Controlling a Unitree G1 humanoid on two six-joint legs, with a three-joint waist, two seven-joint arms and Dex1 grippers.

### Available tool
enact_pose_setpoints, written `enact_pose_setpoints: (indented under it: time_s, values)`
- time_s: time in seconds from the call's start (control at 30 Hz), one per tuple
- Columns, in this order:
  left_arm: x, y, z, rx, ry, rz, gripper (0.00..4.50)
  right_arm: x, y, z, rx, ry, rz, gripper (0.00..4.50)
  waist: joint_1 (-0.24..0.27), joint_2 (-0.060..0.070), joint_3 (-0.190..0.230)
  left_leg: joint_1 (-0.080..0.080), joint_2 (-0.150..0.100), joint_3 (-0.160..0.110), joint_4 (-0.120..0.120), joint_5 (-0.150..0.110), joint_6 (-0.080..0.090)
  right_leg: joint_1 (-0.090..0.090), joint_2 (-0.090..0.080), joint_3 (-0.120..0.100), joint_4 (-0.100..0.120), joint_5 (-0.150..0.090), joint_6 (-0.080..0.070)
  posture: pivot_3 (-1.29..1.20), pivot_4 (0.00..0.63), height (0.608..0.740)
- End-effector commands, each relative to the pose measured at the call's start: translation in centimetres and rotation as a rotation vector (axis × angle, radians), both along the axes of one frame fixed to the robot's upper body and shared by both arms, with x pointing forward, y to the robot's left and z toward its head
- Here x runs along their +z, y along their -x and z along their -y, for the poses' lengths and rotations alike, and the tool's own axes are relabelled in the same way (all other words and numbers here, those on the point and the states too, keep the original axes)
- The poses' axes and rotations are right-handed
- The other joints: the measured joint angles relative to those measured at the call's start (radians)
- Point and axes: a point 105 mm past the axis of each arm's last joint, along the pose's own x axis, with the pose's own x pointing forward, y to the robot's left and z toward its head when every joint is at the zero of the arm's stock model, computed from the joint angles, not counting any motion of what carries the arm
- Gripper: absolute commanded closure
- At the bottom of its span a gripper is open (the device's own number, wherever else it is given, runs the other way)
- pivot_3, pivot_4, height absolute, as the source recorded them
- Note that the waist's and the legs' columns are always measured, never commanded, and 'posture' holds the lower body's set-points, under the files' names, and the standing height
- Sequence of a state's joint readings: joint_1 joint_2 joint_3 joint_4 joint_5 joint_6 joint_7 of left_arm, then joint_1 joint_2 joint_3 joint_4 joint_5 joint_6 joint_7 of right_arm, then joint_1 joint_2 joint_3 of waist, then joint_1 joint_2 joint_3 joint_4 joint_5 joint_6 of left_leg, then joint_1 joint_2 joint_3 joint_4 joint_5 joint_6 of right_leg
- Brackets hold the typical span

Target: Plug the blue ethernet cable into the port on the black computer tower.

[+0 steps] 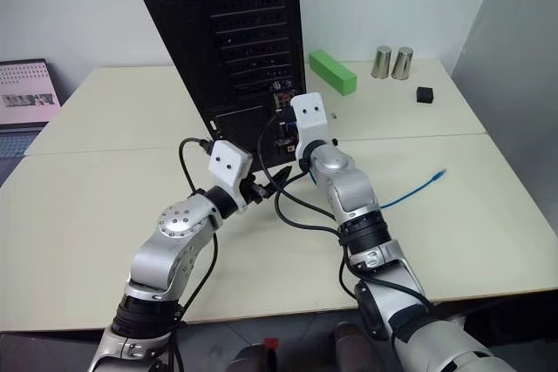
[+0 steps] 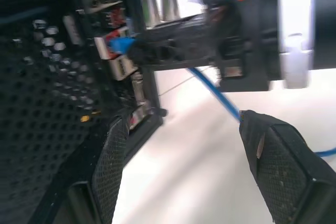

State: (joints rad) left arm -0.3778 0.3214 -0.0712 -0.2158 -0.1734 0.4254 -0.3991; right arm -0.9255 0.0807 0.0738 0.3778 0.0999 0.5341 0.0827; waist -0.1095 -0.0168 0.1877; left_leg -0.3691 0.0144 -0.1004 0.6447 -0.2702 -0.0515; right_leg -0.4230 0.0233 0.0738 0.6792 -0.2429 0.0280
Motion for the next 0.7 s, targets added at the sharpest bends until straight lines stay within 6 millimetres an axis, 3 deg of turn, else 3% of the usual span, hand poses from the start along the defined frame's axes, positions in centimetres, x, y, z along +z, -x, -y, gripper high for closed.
enact_pose_setpoints:
  time_s: [0.03, 0.2, 0.43, 0.7]
  values:
    - [1.5, -0.2, -0.5, 0.019, -0.004, 0.070, 0.95, 6.1, 0.2, 1.0, -0.039, -0.064, 0.227, 3.82, 0.001, 0.000, 0.000, 0.000, 0.000, 0.000, 0.000, 0.000, 0.000, 0.000, 0.000, 0.000, 0.000, 0.000, 0.000, 0.00, 0.150, 0.740]
    - [1.1, -0.4, -1.2, 0.037, -0.017, 0.065, 0.95, 5.7, 0.4, 1.5, -0.042, -0.049, 0.233, 2.72, 0.014, 0.000, 0.000, -0.005, 0.000, -0.002, -0.002, 0.000, 0.000, -0.001, -0.001, -0.003, -0.005, -0.002, -0.002, 0.00, 0.150, 0.740]
    - [1.1, -0.8, -2.2, 0.066, -0.032, 0.071, 0.95, 5.0, 0.8, 2.3, -0.051, -0.033, 0.221, 1.70, 0.024, 0.000, 0.000, -0.010, -0.003, -0.003, -0.001, 0.002, -0.004, -0.005, -0.006, -0.003, -0.006, 0.000, 0.000, 0.00, 0.150, 0.740]
    - [1.1, -0.9, -2.9, 0.083, -0.046, 0.081, 0.95, 4.0, 2.0, 3.6, -0.033, 0.014, 0.217, 0.02, 0.037, 0.000, 0.000, -0.014, -0.004, -0.006, -0.002, 0.002, -0.004, -0.004, -0.007, -0.006, -0.012, 0.000, 0.000, 0.00, 0.150, 0.740]
